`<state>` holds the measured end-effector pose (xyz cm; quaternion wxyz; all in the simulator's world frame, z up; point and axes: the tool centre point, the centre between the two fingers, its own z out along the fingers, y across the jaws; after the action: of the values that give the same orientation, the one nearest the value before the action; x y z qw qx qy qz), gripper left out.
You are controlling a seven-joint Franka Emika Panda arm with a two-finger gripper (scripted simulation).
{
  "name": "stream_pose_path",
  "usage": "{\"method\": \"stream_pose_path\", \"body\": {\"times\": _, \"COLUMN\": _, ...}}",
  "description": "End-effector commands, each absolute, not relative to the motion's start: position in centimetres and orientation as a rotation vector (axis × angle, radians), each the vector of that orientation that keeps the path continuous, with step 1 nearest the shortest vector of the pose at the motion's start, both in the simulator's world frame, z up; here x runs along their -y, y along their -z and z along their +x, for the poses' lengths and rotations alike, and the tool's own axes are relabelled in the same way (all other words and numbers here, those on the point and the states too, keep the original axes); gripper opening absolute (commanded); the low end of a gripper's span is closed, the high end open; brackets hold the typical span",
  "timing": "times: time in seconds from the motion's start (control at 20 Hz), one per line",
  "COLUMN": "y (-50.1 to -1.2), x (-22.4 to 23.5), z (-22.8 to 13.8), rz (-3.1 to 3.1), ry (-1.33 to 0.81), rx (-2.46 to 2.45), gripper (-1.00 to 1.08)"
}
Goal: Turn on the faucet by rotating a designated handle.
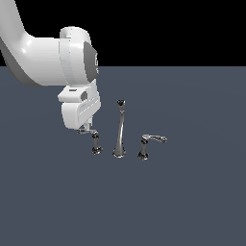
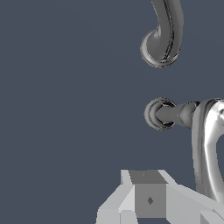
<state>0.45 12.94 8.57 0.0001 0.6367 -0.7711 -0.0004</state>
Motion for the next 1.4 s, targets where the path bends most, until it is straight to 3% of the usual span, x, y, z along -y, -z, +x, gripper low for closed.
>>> {"method": "stream_pose_path", "body": {"times": 0.0, "y": -8.6, "x": -13.4, "z": -0.2, "rz": 2.002, "ry": 0.002, "rx": 2.421, "gripper": -1.0}}
{"method": "stream_pose_path", "body": {"times": 0.45, "y": -8.6, "x": -15.4, "z": -2.9, "rz": 2.0, "ry": 0.0, "rx": 2.422, "gripper": -1.0}}
{"method": "stream_pose_path", "body": {"times": 0.55, "y": -8.6, "x": -15.4, "z": -2.3, "rz": 2.009, "ry": -0.012, "rx": 2.421, "gripper": -1.0}}
{"method": "stream_pose_path", "body": {"times": 1.35, "y": -8.6, "x": -14.8, "z": -7.2, "rz": 2.001, "ry": -0.001, "rx": 2.422, "gripper": -1.0}}
